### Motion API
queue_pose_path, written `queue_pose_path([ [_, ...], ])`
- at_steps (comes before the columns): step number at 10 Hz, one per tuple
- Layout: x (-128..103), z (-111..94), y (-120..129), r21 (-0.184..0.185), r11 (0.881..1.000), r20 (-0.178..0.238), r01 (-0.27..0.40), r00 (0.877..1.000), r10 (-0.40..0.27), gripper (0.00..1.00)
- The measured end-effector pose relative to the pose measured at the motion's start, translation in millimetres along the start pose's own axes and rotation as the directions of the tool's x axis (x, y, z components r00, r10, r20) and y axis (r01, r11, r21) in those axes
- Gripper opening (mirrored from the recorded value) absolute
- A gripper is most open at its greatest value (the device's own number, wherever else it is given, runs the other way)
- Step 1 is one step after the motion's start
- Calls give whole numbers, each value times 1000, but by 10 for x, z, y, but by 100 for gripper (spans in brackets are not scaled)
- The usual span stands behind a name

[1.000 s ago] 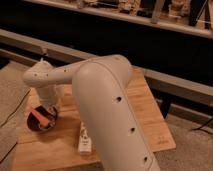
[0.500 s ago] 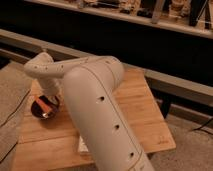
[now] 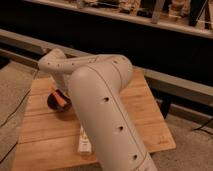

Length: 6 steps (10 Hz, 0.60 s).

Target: Drag the ceramic bowl in a circle

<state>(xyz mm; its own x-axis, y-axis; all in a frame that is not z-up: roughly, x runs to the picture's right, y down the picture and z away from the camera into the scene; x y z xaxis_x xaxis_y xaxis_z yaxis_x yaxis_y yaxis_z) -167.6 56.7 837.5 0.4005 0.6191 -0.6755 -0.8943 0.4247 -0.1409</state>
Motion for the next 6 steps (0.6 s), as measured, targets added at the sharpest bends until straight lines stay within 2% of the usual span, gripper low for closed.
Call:
queue_pose_path([
  [2,296,4,-1,-7,999,-37,41,998,-42,0],
  [6,847,-115,268,-73,988,-83,137,986,-142,0],
])
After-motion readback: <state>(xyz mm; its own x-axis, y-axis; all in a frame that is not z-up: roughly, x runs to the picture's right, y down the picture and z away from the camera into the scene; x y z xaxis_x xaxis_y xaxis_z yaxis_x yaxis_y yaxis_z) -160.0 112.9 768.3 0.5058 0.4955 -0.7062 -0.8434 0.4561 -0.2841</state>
